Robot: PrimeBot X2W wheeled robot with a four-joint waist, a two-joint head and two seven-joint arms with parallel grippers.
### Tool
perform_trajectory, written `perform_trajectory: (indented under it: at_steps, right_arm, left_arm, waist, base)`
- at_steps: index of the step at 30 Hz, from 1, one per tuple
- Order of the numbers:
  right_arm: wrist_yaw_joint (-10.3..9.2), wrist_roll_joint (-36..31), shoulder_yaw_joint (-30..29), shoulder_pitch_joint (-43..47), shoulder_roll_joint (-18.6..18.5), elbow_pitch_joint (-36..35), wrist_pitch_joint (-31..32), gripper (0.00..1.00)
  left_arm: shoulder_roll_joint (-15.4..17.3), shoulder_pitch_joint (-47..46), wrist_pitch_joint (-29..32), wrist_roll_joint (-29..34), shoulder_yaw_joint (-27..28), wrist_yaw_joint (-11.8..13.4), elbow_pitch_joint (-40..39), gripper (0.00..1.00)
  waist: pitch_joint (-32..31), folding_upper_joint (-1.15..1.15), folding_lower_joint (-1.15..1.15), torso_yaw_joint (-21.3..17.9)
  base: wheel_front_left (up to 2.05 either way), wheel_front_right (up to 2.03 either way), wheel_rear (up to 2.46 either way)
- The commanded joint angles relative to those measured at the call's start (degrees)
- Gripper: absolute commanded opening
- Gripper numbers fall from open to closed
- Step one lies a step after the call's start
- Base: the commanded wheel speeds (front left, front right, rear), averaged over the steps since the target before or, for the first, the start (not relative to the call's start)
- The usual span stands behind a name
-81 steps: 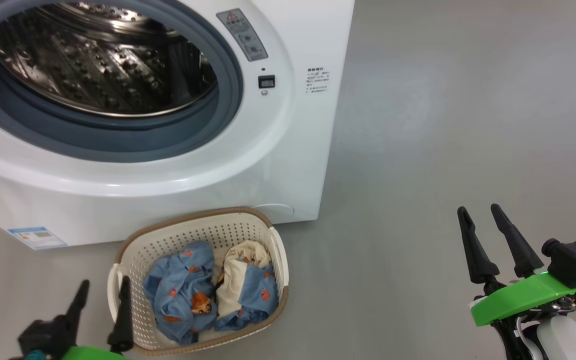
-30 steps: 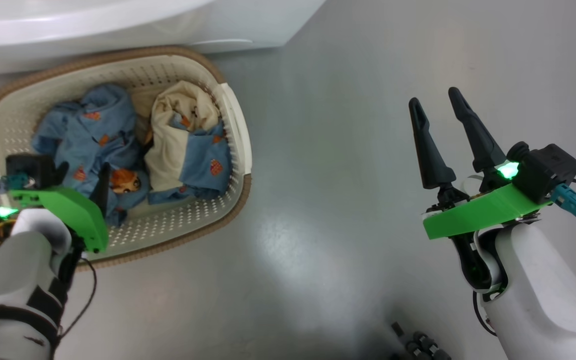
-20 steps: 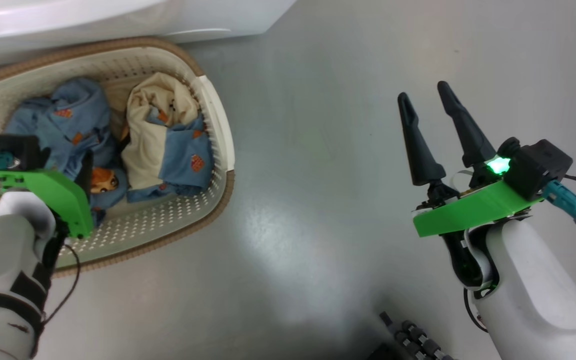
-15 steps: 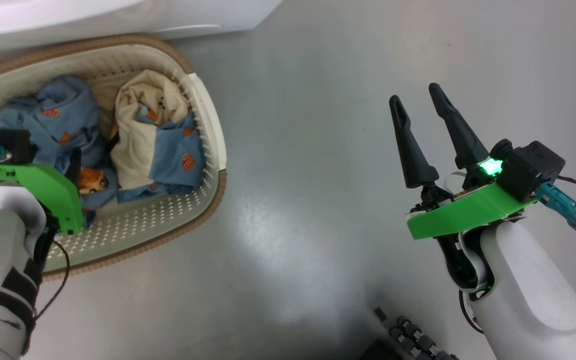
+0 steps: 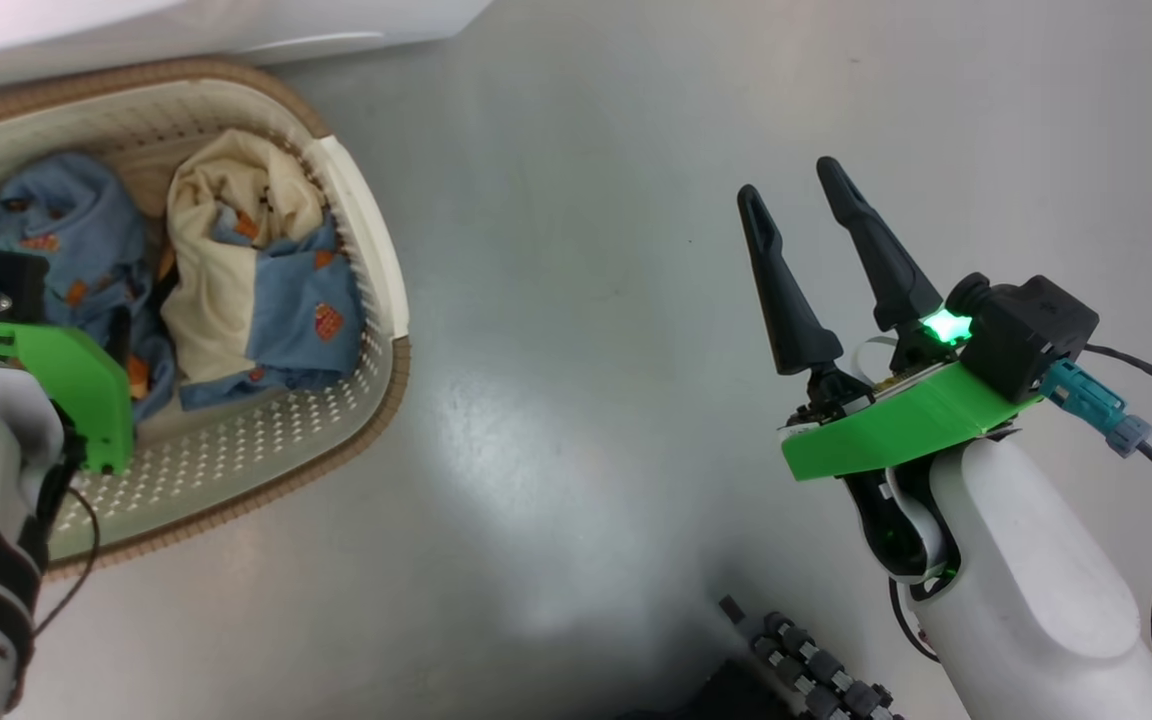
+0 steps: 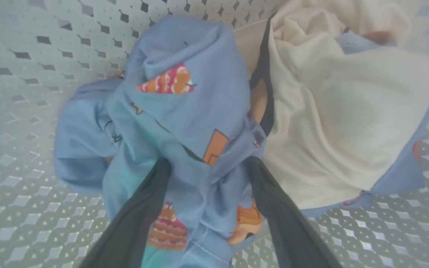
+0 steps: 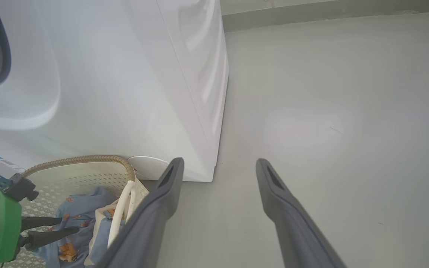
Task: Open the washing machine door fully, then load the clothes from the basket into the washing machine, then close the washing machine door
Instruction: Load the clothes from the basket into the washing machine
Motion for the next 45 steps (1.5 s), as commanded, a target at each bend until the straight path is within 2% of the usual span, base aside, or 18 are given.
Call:
perform_trajectory:
  at_steps: [1,6,7,8,9,10,15,21,37,41,45]
  right_arm:
    - [0.26,0.1,1.4,1.3,0.2,-1.2,-0.5,1.0]
    - [0.26,0.3,1.9,1.1,0.5,-1.4,-0.5,1.0]
    - [0.26,0.3,2.0,1.0,0.5,-1.4,-0.5,1.0]
    - [0.26,0.3,2.0,0.9,0.5,-1.4,-0.5,1.0]
    - [0.26,0.3,2.1,0.9,0.6,-1.4,-0.5,1.0]
    - [0.26,0.3,2.2,0.8,0.6,-1.5,-0.5,1.0]
    - [0.26,0.4,2.1,0.6,0.7,-1.5,-0.5,1.0]
    - [0.26,0.1,1.2,0.7,0.7,-1.4,-0.5,1.0]
    - [0.26,0.8,-0.6,3.4,-2.6,-0.1,-0.5,1.0]
    - [0.26,1.0,-0.7,4.8,-3.7,0.6,-0.5,1.0]
    - [0.26,1.3,-1.1,6.1,-4.7,1.1,-0.5,1.0]
  left_arm:
    - [2.7,-0.6,0.1,0.6,0.6,0.2,-0.2,1.0]
    - [3.6,-1.1,1.4,1.0,-0.2,0.3,-0.2,1.0]
    - [3.7,-1.1,2.0,1.0,-0.4,0.3,-0.2,0.82]
    - [3.9,-1.2,2.4,1.1,-0.6,0.2,-0.2,0.4]
    - [4.1,-1.3,2.6,1.0,-0.7,0.1,-0.2,0.04]
    - [4.3,-1.3,2.7,1.1,-0.8,0.0,-0.2,0.0]
    - [4.4,-1.5,2.5,0.8,-1.0,-0.1,-0.2,0.0]
    - [3.0,-0.9,0.1,-1.2,0.3,0.0,-0.2,0.0]
    - [-3.7,6.4,-12.7,-10.2,6.9,-2.4,-0.4,0.0]
    - [-4.6,9.0,-13.8,-11.9,8.9,-2.8,-2.2,0.0]
    - [-4.3,12.2,-13.9,-11.5,11.7,-2.7,-8.3,0.0]
  waist:
    - [0.4,0.0,0.0,-0.5]
    - [1.1,0.0,0.0,-1.1]
    - [1.2,0.0,0.0,-1.3]
    - [1.3,0.0,0.0,-1.4]
    - [1.3,0.0,0.0,-1.5]
    - [1.4,0.0,0.0,-1.6]
    - [1.1,0.0,0.0,-1.7]
    - [-1.1,0.0,0.0,-0.3]
    - [-13.7,0.0,0.0,5.8]
    - [-17.1,0.0,0.0,7.1]
    - [-20.1,0.0,0.0,8.5]
  base:
    - [0.0,0.0,0.0]
    - [0.0,0.0,0.0]
    - [0.0,0.0,0.0]
    - [0.0,0.0,0.0]
    - [0.0,0.0,0.0]
    - [0.0,0.0,0.0]
    - [0.0,0.0,0.0]
    - [0.0,0.0,0.0]
    - [0.0,0.0,0.0]
    - [0.0,0.0,0.0]
    - [0.0,0.0,0.0]
